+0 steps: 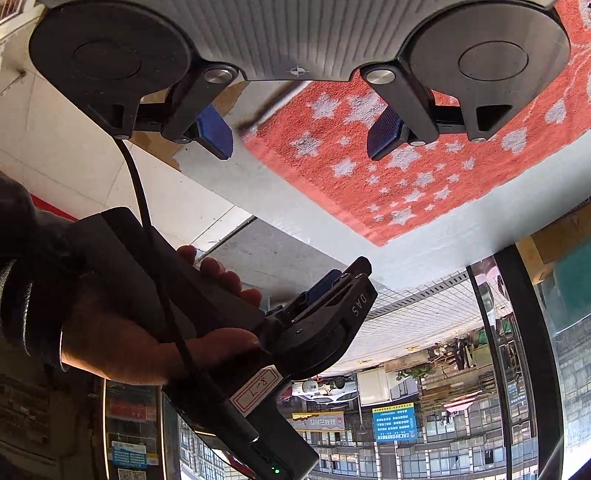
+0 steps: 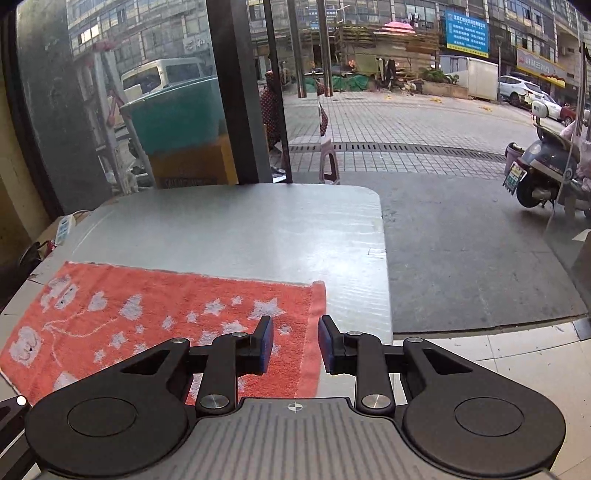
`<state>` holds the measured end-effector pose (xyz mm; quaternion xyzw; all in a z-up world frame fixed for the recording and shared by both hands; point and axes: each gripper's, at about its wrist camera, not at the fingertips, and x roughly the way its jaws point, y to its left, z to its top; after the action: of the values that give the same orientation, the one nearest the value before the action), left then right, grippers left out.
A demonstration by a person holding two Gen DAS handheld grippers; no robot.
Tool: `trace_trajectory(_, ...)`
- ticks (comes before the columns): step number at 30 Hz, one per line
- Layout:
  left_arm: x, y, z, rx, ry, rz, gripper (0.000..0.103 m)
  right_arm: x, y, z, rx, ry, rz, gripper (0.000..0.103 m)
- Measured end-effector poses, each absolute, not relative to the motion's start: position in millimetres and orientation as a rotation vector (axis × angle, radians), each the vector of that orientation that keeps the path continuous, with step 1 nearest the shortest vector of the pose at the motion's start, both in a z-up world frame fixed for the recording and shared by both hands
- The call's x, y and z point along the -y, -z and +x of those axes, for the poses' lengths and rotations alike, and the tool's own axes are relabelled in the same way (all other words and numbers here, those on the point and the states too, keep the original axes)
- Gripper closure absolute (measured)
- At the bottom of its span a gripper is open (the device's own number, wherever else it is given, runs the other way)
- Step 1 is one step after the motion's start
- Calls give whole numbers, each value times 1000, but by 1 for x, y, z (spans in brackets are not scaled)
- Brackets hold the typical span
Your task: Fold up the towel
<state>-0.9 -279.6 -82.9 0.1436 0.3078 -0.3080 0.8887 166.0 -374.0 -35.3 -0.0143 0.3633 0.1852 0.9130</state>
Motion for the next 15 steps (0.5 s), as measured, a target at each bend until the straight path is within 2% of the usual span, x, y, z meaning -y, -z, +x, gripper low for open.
trace_trajectory(3,294,90,5,-691,639,295,25,372,41,190,-791,-384,-76,75)
trace_trajectory(5,300,94,11,-724,635,281,34,371,46,205,-820,-395,-83,75)
trace_trajectory(8,304,97,18,-764,617,249,38,372,54,224,-851,-401,-48,75)
trace_trajectory(15,313,101,17,-783,553,258,41,373,62,243,-860,-412,-43,75)
